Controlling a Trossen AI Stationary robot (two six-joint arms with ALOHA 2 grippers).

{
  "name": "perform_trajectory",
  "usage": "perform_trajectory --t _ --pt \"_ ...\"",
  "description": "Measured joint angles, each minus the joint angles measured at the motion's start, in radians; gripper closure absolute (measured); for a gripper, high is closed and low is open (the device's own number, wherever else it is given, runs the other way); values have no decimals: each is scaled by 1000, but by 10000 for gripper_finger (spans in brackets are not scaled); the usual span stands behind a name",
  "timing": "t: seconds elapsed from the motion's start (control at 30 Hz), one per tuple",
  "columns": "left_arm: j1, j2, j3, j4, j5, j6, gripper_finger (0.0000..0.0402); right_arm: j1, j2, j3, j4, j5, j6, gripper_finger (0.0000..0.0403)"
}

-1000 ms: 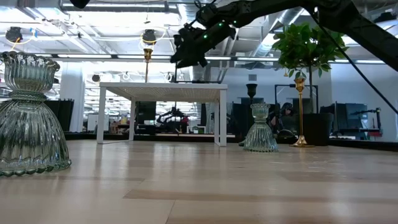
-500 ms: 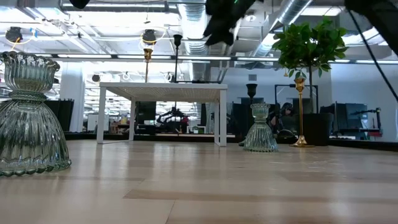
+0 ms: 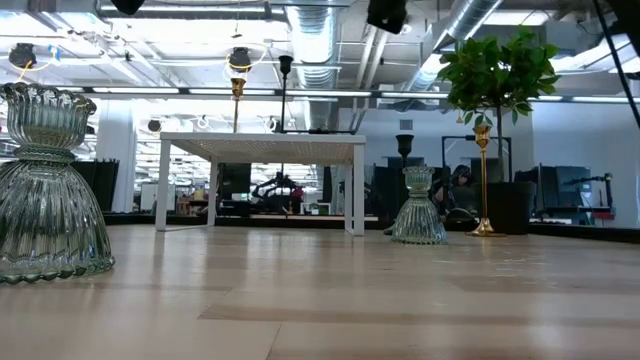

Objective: Pick & Place candle stick holders
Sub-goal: Put the top transparent candle holder on the shelf

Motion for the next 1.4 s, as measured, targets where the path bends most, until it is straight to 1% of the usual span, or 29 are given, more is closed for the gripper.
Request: perform_trajectory --t 0.1,0.2,0.4,0.57,0.67,0.83,0.93,1.0,1.1,1.17,1.23,1.4 --pt "0 0 0 0 0 1 396 35 8 0 -39 31 14 344" --pt "0 0 0 0 0 2 396 63 12 0 -46 37 8 356" --pt "0 0 0 -1 0 2 396 98 4 0 -49 68 -5 398" --pt "0 0 0 -1 0 2 396 108 -23 0 -50 94 0 393" --pt "0 0 0 -1 0 2 396 107 -44 0 -52 121 6 400" --pt "0 0 0 -1 0 2 396 107 -122 -1 -53 122 8 401" --pt "0 0 0 -1 0 2 396 107 -182 -1 -40 130 38 402" --pt "0 0 0 -1 0 2 396 114 -221 -1 -27 170 60 402" --pt "0 0 0 -1 0 2 396 145 -266 -7 13 267 67 402" --pt "0 0 0 -1 0 2 396 167 -295 -50 59 294 65 402" --pt "0 0 0 -1 0 2 396 182 -327 -137 117 296 62 402" --pt "0 0 0 0 0 2 396 190 -441 -461 322 296 92 402"
